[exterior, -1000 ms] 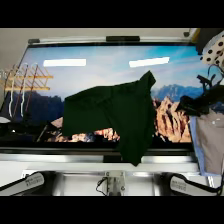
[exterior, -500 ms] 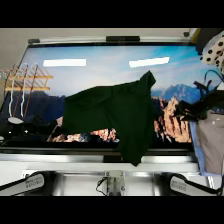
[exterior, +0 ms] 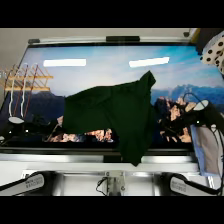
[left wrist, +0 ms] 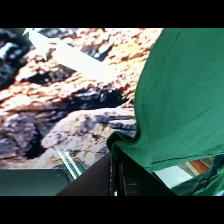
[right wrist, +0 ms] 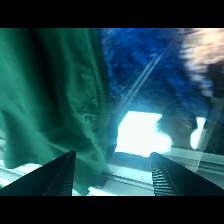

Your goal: Fold the shirts.

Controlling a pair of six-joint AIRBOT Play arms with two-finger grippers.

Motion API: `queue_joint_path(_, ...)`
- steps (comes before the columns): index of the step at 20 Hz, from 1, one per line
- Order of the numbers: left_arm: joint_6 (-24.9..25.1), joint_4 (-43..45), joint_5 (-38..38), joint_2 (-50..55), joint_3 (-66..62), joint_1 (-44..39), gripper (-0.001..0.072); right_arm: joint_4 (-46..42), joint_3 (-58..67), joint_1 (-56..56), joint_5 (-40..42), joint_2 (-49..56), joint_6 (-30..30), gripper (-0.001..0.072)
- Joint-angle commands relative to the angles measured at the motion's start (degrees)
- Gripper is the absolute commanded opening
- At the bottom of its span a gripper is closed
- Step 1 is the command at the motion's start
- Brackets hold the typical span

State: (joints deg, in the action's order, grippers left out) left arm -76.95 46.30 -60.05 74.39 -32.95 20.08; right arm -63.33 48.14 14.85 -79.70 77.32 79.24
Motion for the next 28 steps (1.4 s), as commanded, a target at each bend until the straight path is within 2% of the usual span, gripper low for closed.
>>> queue_joint_path(1,-0.04,0.11,-0.61,-0.11,0.00,0.02,0.0033,0.37,-3.78,-5.03,6.27,-0.02,-0.39,0.0584)
queue_joint_path(2,-0.02,0.13,-1.07,-0.11,0.00,0.02,0.0033,0.37,-3.78,-6.60,6.91,-0.04,-0.17,0.0537)
queue_joint_path(4,0.00,0.13,-1.27,-0.11,0.00,0.02,0.0033,-0.44,-3.89,-9.57,8.11,0.00,-0.02,0.0537)
queue_joint_path(7,0.00,-0.11,-1.46,-0.11,-0.02,0.02,0.0033,-0.63,-3.87,-12.00,12.28,0.02,3.48,0.0536)
queue_joint_path(9,0.46,-0.13,-1.64,-0.11,-0.02,0.02,0.0033,-0.92,-3.87,-13.33,11.72,0.02,3.45,0.0429)
queue_joint_path(10,0.74,-0.15,-1.70,-0.11,-0.02,0.02,0.0033,-1.29,-3.87,-13.68,11.13,0.02,3.41,0.0404)
queue_joint_path(11,0.87,-0.31,-1.84,-0.13,-0.04,0.02,0.0032,-1.99,-3.87,-13.94,10.51,0.00,3.37,0.0207)
queue_joint_path(12,1.49,-0.37,-2.12,-0.15,-0.42,0.02,0.0033,-2.12,-3.87,-13.97,9.86,-0.02,3.52,0.0059)
queue_joint_path(15,2.82,-1.84,-2.40,-3.48,-4.04,0.02,0.0032,-2.38,-3.67,-13.94,9.18,-2.38,3.23,0.0059)
queue_joint_path(18,5.95,-1.97,-3.96,-12.24,-15.76,0.04,0.0031,-2.99,2.73,-13.94,9.20,-10.21,0.13,0.0058)
queue_joint_path(21,6.88,-1.97,-2.51,-22.01,-36.30,0.15,0.0031,-9.18,20.48,-13.94,12.83,-20.94,-2.03,0.0059)
queue_joint_path(24,6.86,-1.11,8.66,-29.68,-60.17,0.33,0.0032,-15.34,41.94,-13.94,25.59,-29.77,-1.70,0.0059)
queue_joint_path(26,4.55,0.98,15.45,-32.96,-72.02,0.33,0.0031,-16.35,53.77,-13.94,31.26,-33.31,-1.73,0.0058)
queue_joint_path(28,-2.23,5.05,16.41,-35.26,-79.60,0.33,0.0031,-16.94,62.64,-13.94,29.88,-35.32,-1.64,0.0058)
